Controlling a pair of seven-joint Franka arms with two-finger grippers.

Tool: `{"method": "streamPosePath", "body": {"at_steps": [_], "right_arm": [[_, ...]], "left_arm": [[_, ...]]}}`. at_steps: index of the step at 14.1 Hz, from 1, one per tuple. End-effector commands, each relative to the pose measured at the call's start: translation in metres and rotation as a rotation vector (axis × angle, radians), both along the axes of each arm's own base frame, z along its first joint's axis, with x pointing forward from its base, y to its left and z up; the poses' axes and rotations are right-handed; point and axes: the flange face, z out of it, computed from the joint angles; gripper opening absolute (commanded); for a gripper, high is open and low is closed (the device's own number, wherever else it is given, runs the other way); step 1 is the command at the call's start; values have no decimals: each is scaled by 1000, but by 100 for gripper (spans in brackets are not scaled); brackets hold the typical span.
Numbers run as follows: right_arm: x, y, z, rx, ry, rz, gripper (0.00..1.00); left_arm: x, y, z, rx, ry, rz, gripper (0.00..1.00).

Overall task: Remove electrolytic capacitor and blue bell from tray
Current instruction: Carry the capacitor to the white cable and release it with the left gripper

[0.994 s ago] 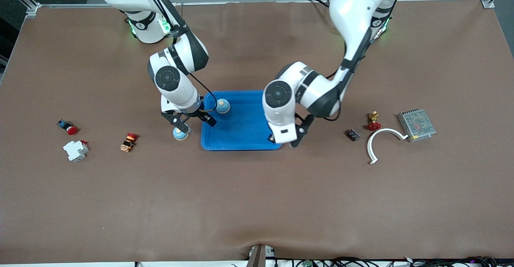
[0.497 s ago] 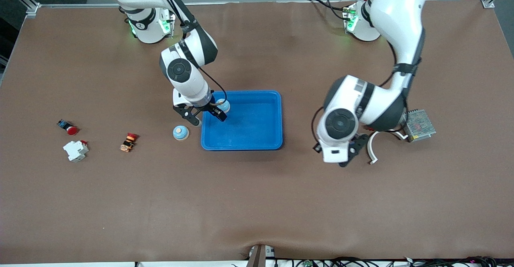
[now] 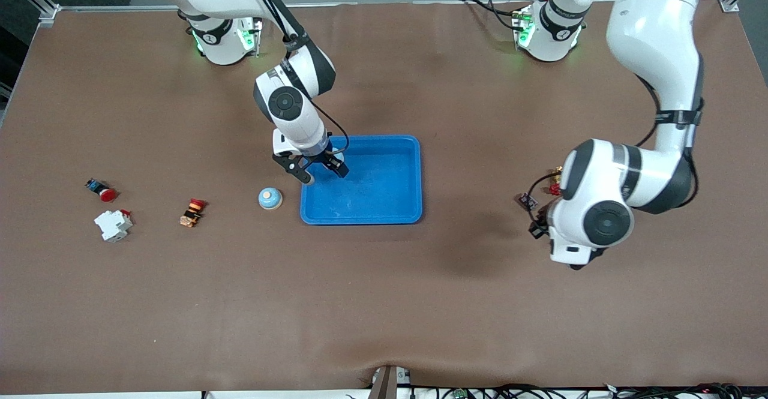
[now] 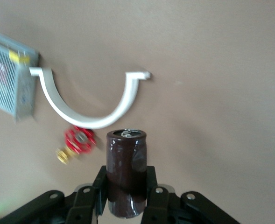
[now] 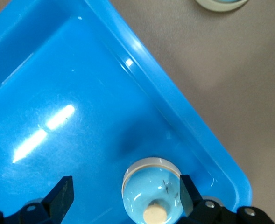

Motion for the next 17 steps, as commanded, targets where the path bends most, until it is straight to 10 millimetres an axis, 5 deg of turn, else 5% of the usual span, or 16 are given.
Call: {"method": "streamPosePath", "body": {"at_steps": [1,9,16,17], "right_arm": [[-12,8,-6,-1,16,-3,100],[-31,12,-17,-19,34,25,100],[-30,12,-16,-17,29,35,100],[-30,12,-16,-17,29,40,92]], "left_arm": [[-13,51,4,-63,50,-127,0],[-23,128,-41,-119,41,-224,0],[-18,151,-71,-126,-6,-215,0],[-17,150,-79,-127,-15,-210,0]]}}
